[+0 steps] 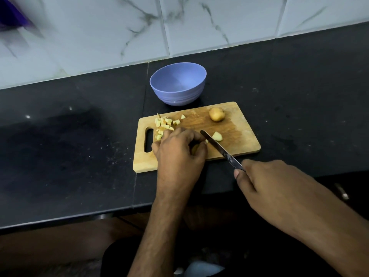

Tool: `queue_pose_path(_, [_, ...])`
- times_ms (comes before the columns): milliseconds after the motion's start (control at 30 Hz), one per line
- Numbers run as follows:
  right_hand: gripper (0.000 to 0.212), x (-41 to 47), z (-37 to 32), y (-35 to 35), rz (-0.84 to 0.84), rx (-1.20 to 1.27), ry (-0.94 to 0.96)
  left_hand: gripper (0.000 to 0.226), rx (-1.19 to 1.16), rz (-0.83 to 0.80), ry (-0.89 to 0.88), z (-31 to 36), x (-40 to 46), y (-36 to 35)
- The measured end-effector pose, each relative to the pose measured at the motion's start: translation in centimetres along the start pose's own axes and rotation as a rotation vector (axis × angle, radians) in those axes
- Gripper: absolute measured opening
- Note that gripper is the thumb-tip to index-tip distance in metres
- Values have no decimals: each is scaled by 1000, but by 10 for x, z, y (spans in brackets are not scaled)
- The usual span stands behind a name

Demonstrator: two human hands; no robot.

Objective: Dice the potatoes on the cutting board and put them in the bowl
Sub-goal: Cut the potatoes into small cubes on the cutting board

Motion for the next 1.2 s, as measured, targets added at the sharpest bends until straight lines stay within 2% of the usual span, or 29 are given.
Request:
queue_pose_path(133, [28, 5, -1, -7, -72, -9, -26, 3, -19, 15, 0, -2, 0, -2])
queue_pose_path(300, [40, 4, -6, -4, -2, -31, -86, 8, -49, 15, 27, 0, 0, 0])
queue_pose_path(433, [35, -7, -10, 2, -101, -74, -84, 19, -94, 34, 67, 0, -1, 1])
queue_pose_path(533, [40, -17, -18, 10, -117, -112, -133, 21, -85, 41, 73, 0, -2, 2])
queue_pose_path(700, [39, -15, -12, 5, -106, -153, -89, 22, -48, 15, 11, 2, -3, 2])
queue_pose_path(833, [32, -14, -6, 3, -109, -34, -86, 29, 94, -44, -64, 5, -2, -1])
queue_pose_path(933, [35, -11, -6, 2, -107, -56, -65, 27, 160, -60, -90, 5, -1, -5])
queue_pose_path(1200, [37, -15, -4, 10, -103, -78, -21, 15, 129, -50, -42, 3, 0, -5])
Point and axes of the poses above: each hand's wrist, its own x-axis towards the middle knuckle, its own y-axis out of the back of the hand, z = x × y, the point moved 2 cm from there along x, towards the middle knuckle, and after that the axes turned 11 degrees about x, right-handed, at the moved point
